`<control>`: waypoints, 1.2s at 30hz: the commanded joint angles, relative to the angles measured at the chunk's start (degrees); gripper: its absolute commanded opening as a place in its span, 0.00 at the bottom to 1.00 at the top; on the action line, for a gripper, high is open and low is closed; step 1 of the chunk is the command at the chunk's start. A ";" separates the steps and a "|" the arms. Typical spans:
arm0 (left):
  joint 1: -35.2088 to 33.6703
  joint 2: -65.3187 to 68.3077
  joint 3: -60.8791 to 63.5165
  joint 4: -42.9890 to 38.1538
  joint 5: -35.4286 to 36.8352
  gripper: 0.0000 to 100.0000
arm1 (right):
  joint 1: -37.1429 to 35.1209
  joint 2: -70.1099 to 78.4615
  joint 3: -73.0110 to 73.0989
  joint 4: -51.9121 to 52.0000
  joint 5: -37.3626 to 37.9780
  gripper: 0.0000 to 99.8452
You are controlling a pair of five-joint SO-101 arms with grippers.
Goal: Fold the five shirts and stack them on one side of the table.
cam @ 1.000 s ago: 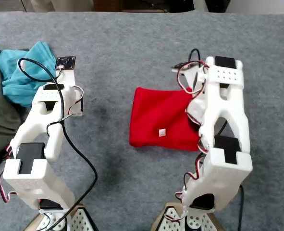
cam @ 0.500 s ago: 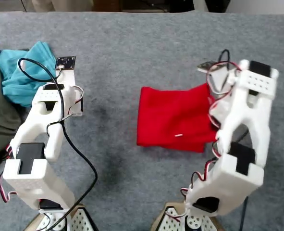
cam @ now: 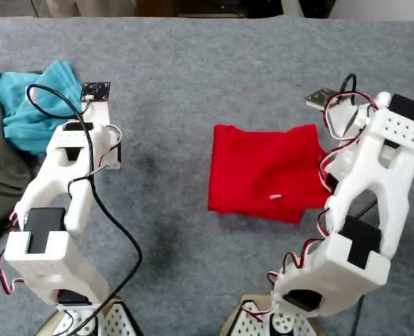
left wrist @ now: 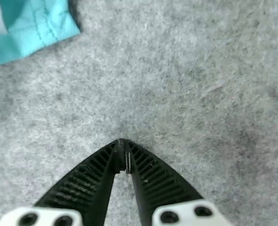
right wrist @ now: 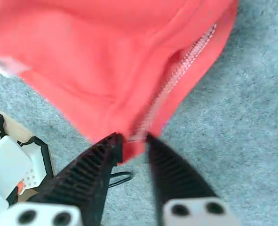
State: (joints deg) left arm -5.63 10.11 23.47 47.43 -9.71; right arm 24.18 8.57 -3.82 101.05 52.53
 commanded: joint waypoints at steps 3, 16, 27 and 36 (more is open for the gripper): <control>0.53 -0.48 -1.14 -0.53 -0.62 0.02 | 0.75 -10.33 -3.38 1.05 0.26 0.15; 17.93 -0.48 -20.75 14.42 5.01 0.02 | -2.95 -14.46 -12.79 1.23 -11.08 0.01; 29.19 18.24 -42.29 14.42 16.62 0.02 | -12.79 -6.73 -7.34 -3.52 -16.26 0.01; 28.13 37.23 -60.84 16.62 23.82 0.02 | -14.46 10.33 -7.16 -15.82 -19.52 0.01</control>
State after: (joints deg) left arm 23.56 44.13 -30.68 63.69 12.62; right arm 8.44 13.58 -10.95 89.71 33.45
